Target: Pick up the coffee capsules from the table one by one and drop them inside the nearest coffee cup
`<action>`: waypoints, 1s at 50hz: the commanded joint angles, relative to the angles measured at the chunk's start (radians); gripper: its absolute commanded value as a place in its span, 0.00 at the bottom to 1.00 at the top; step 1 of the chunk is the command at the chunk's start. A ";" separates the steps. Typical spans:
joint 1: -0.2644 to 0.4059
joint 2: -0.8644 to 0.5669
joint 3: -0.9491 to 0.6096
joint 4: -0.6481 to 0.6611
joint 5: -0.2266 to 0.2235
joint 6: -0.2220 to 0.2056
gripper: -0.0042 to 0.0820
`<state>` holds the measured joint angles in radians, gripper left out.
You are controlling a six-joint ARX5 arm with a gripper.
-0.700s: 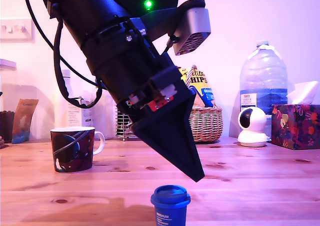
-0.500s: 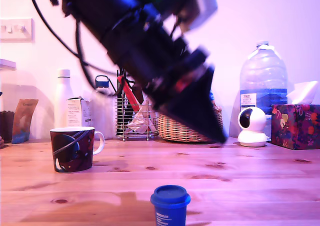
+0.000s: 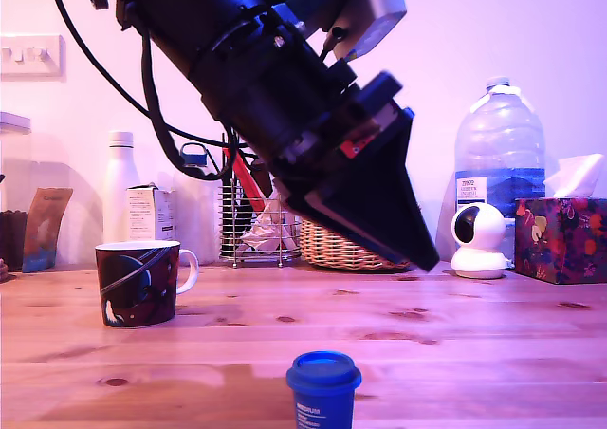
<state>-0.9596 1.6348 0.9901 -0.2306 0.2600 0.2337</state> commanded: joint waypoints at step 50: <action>0.002 -0.146 -0.116 -0.111 -0.007 0.001 0.81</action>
<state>-0.9596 1.5047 0.9138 -0.3626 0.2527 0.2382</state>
